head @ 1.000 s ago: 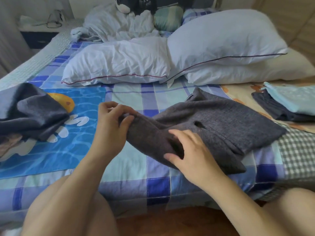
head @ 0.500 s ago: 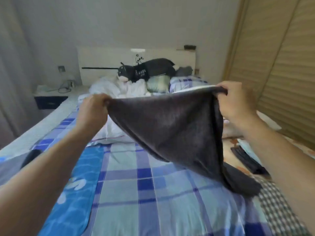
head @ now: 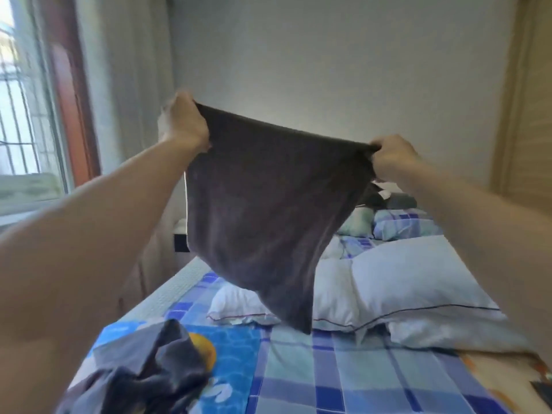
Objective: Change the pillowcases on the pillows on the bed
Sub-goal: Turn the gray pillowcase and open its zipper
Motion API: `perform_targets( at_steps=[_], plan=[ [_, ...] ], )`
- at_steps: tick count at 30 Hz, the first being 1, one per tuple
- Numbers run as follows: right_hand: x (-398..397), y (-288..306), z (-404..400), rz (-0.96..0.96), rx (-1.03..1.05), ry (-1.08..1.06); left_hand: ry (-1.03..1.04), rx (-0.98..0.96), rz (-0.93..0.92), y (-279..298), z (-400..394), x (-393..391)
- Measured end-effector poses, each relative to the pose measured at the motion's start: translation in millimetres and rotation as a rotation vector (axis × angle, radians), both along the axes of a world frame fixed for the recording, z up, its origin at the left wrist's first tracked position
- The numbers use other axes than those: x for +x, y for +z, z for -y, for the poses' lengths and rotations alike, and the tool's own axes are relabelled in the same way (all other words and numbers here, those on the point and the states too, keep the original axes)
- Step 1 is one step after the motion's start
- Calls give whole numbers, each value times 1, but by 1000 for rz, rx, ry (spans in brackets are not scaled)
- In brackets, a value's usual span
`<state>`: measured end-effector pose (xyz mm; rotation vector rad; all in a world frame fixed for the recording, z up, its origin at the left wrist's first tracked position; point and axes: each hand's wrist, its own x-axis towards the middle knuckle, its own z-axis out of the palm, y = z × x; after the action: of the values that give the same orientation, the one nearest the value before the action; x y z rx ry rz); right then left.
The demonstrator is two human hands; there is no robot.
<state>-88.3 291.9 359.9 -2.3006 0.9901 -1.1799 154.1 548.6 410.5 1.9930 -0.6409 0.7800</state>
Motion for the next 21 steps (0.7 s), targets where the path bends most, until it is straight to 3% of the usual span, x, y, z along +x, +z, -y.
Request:
perform_targets(
  at_steps=[3,5,8,10,13,15,17,19,21],
  plan=[
    [8,-33,12,-142,16,-99,-252,-128,-271,-17,6,-12],
    [-5,-65,41,-205,145,-257,-479,-120,-352,-39,12,-46],
    [-51,-122,90,-147,536,-325,-937,106,-501,-94,15,-121],
    [-97,-164,96,-59,777,-294,-1304,316,-715,-154,22,-176],
    [-164,-234,87,-61,903,-315,-1632,734,-951,-274,43,-251],
    [-202,-284,75,-232,872,-363,-1520,837,-994,-352,55,-271],
    [-225,-330,54,-388,855,-357,-1249,741,-992,-413,59,-253],
    [-230,-377,31,-413,904,-336,-934,776,-766,-462,54,-204],
    [-228,-418,2,-493,941,-339,-603,929,-571,-495,40,-155]
  ],
)
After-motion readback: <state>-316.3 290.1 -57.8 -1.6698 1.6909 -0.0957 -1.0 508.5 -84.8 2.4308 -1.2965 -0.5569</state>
